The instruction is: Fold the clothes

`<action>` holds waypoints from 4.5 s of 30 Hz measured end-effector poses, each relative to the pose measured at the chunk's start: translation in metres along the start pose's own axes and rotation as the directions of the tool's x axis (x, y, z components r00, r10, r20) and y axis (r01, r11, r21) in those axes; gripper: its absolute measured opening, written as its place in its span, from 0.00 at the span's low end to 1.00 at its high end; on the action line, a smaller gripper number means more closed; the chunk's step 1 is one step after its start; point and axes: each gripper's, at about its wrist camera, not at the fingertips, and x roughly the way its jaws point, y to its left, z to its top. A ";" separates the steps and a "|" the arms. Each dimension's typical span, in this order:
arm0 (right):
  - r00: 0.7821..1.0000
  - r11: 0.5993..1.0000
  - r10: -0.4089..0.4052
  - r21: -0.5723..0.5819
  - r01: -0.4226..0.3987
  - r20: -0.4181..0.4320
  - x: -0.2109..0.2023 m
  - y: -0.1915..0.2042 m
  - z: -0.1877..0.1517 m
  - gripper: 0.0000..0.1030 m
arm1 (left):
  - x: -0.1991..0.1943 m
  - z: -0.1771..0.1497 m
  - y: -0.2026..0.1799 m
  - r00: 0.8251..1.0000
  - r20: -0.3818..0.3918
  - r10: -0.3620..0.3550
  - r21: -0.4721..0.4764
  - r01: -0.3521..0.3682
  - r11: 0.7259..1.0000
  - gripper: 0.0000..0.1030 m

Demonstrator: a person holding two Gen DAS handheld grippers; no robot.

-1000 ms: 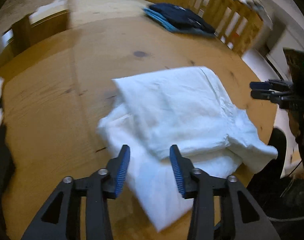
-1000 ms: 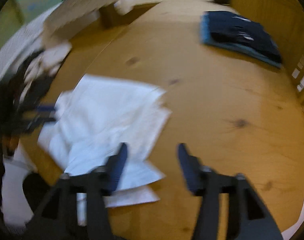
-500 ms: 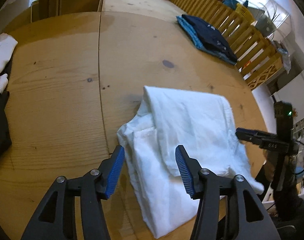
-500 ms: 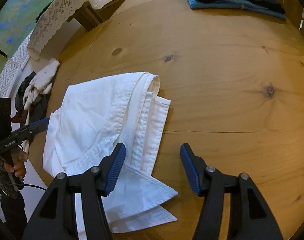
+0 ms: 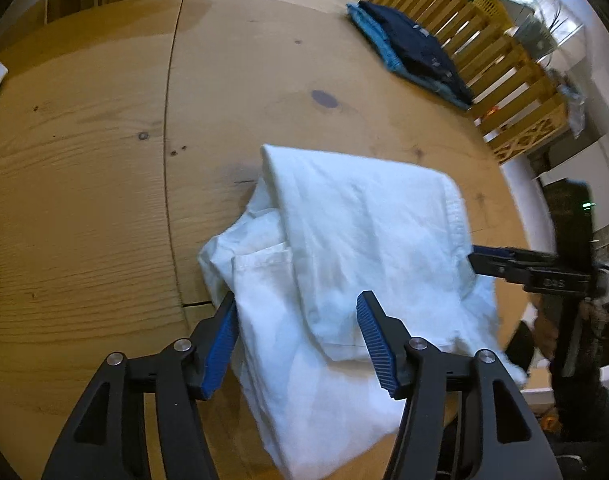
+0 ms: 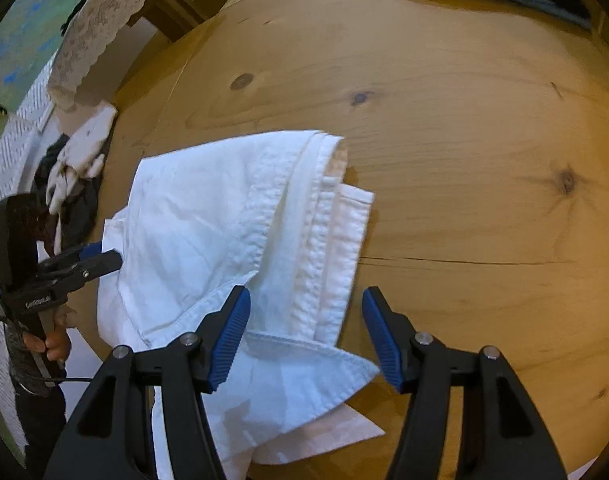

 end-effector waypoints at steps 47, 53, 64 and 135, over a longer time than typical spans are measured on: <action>0.968 0.909 -0.249 -0.339 0.240 0.018 0.029 0.068 -0.006 0.44 | 0.038 -0.006 -0.059 0.973 -0.050 0.226 0.281 -0.204 0.938 0.55; 0.979 0.906 -0.202 -0.373 0.202 0.039 0.025 0.064 -0.012 0.35 | 0.034 -0.009 -0.062 0.983 -0.034 0.180 0.290 -0.163 0.943 0.34; 0.989 0.937 -0.133 -0.319 0.144 0.056 0.018 0.060 -0.017 0.17 | 0.031 -0.012 -0.076 0.979 0.019 0.202 0.308 -0.198 0.931 0.18; 0.760 0.791 -0.511 -0.124 0.599 0.402 -0.106 -0.211 0.377 0.43 | 0.166 0.416 -0.266 0.951 0.306 0.044 0.387 -0.167 0.907 0.34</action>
